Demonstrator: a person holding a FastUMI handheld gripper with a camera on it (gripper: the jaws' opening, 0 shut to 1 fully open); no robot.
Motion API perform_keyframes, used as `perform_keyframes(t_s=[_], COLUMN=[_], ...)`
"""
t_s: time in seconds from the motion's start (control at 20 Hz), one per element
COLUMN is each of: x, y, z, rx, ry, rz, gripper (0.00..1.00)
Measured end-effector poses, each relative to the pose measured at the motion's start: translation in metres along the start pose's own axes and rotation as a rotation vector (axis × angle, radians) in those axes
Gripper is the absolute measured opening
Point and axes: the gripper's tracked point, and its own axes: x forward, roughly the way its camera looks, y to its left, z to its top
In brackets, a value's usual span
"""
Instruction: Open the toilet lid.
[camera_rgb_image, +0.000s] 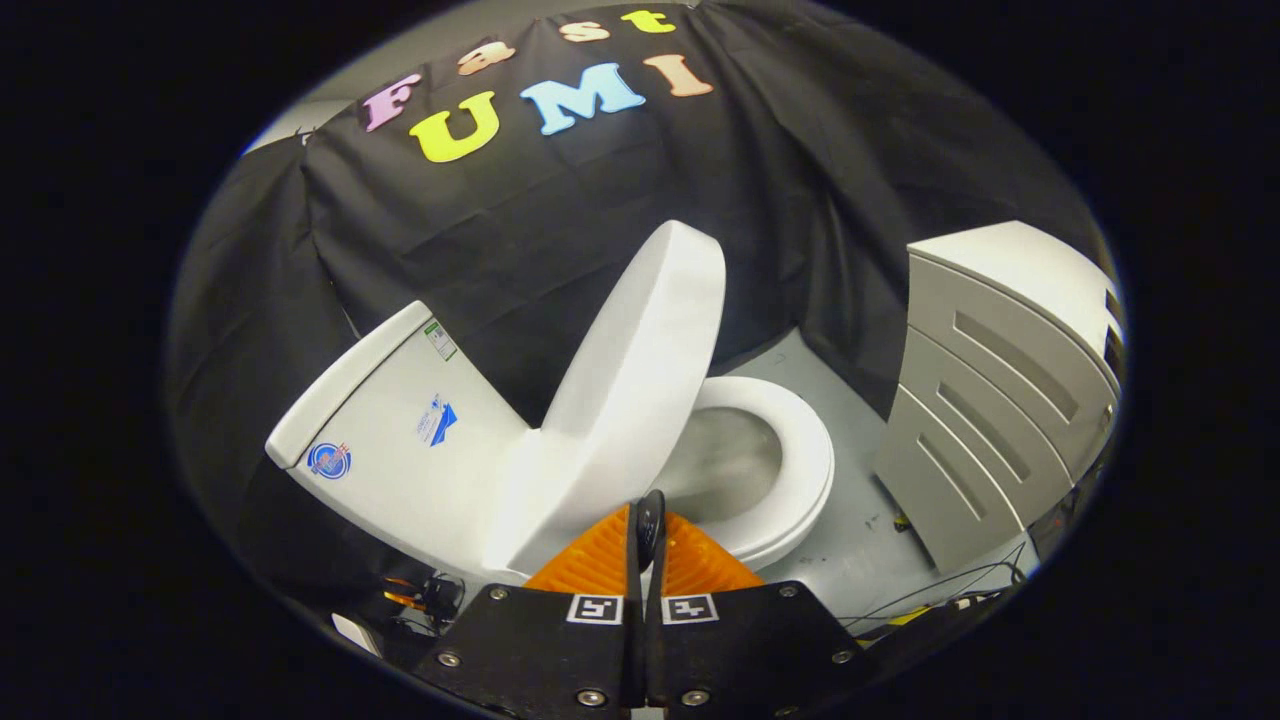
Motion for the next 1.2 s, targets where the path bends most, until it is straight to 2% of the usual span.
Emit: perform_keyframes(t_s=[0.35,1.2], x=[-0.013,-0.029], y=[0.030,0.107], z=[0.016,0.042], rx=[-0.138,-0.294], ry=[-0.089,-0.181], rz=[-0.044,-0.024], gripper=[0.00,0.00])
